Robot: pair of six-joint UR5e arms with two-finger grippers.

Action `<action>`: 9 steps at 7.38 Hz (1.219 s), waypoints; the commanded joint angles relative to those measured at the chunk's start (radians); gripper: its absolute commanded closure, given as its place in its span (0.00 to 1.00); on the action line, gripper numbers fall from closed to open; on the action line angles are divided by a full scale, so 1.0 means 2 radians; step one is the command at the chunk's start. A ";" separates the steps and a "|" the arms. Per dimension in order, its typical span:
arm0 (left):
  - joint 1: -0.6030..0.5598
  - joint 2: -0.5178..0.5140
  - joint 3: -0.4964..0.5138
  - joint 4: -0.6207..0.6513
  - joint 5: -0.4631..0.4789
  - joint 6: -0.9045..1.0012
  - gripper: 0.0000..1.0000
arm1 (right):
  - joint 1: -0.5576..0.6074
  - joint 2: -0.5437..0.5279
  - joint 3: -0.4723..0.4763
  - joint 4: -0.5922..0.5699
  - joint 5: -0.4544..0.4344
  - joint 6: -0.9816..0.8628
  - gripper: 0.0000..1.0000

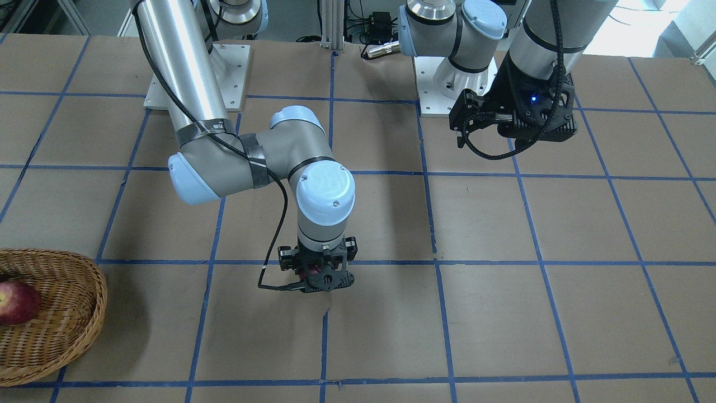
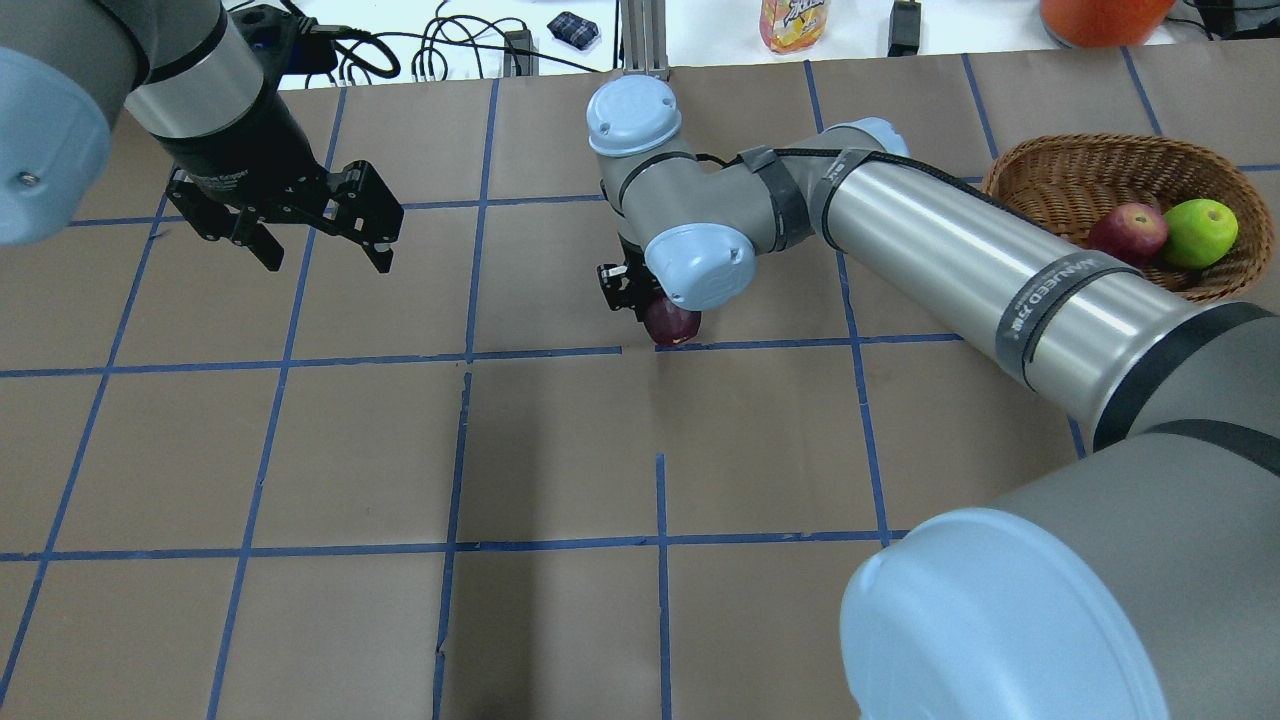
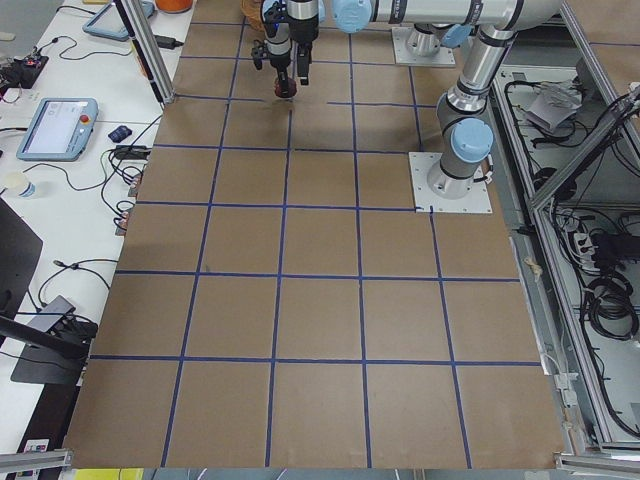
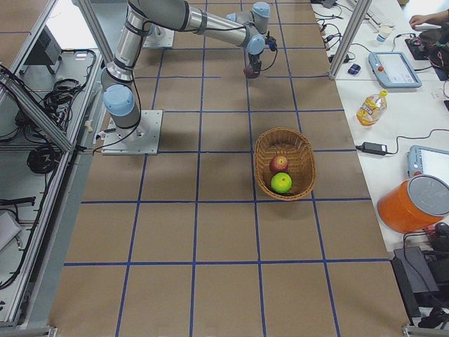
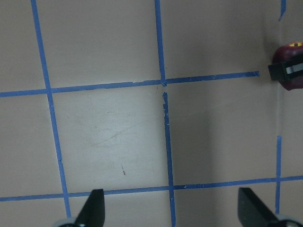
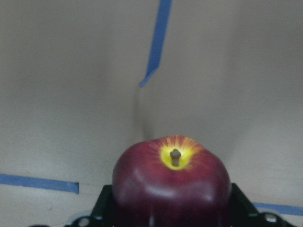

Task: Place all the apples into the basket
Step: 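Carry the dark red apple to the basket and release it with right gripper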

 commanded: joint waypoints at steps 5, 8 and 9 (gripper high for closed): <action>-0.001 0.000 0.000 0.000 -0.003 -0.001 0.00 | -0.245 -0.045 -0.074 0.115 0.032 -0.153 1.00; -0.003 -0.004 -0.002 0.002 -0.003 -0.004 0.00 | -0.334 -0.032 -0.067 0.107 -0.027 -0.273 1.00; -0.002 -0.004 0.004 0.002 -0.003 -0.003 0.00 | -0.338 -0.021 -0.066 0.107 -0.028 -0.274 1.00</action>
